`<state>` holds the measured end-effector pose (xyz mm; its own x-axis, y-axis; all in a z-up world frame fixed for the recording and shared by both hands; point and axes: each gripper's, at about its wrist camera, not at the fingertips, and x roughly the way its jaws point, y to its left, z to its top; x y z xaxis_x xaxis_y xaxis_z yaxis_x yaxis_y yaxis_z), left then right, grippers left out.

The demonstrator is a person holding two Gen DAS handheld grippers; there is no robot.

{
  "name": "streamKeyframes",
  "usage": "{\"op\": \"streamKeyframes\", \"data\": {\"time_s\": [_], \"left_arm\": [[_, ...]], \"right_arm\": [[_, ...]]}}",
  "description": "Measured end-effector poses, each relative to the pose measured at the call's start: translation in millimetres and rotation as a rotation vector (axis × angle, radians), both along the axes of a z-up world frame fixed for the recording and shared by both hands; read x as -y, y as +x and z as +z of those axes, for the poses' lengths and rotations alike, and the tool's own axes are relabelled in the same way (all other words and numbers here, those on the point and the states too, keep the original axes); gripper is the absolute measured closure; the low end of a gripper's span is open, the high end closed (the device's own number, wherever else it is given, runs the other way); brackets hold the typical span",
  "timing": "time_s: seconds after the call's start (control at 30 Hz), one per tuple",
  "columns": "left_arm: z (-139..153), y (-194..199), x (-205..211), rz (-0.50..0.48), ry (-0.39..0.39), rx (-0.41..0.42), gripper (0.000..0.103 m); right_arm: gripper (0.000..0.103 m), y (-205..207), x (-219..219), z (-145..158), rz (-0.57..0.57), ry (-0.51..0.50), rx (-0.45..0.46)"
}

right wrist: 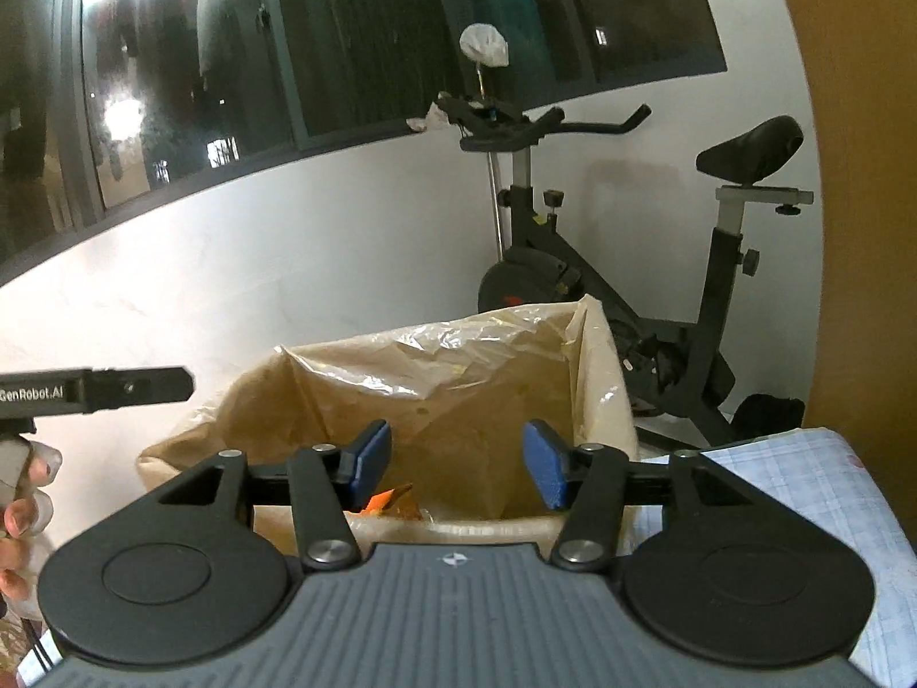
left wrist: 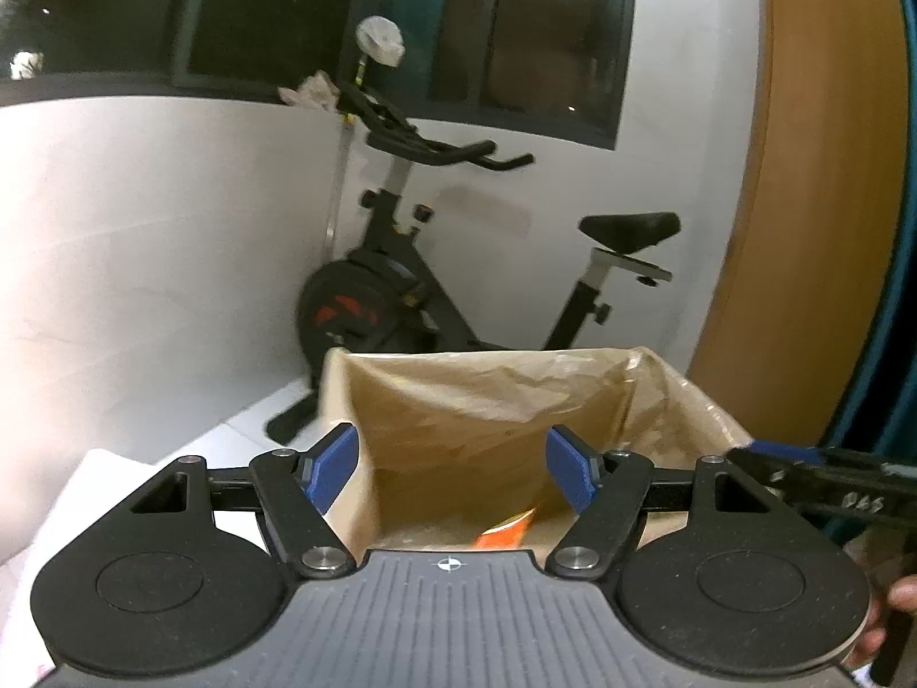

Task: Organize snacks
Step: 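Lift both packets over the box and open both tools to drop them, then grasp the yellow packet with left tool while right tool grasps green triangle-chip bag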

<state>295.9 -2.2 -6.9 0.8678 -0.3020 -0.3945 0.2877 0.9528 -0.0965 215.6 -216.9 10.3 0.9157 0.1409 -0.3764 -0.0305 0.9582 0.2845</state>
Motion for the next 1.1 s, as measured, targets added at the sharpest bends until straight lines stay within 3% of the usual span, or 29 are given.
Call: {"op": "streamKeyframes", "data": {"time_s": [0.2, 0.33, 0.5, 0.6, 0.83, 1.1], "left_arm": [[-4, -47, -43, 0.067, -0.014, 0.010, 0.028], [-24, -83, -62, 0.093, 0.007, -0.008, 0.030], [-70, -121, -73, 0.086, 0.009, -0.116, 0.032], [-101, -133, -72, 0.074, 0.003, -0.208, 0.039], [-153, -164, -60, -0.033, 0.115, -0.312, 0.046], [-175, -168, -53, -0.149, 0.139, -0.385, 0.046]], "right_arm": [[0.044, -41, -1, 0, -0.029, -0.002, 0.040], [0.043, -67, -5, -8, -0.051, -0.017, 0.059], [0.043, -91, -18, -29, -0.071, -0.061, 0.031], [0.041, -99, -23, -44, -0.076, -0.078, -0.005], [0.041, -111, -23, -76, -0.095, -0.053, -0.096], [0.041, -122, -15, -100, -0.122, -0.052, -0.175]]}}
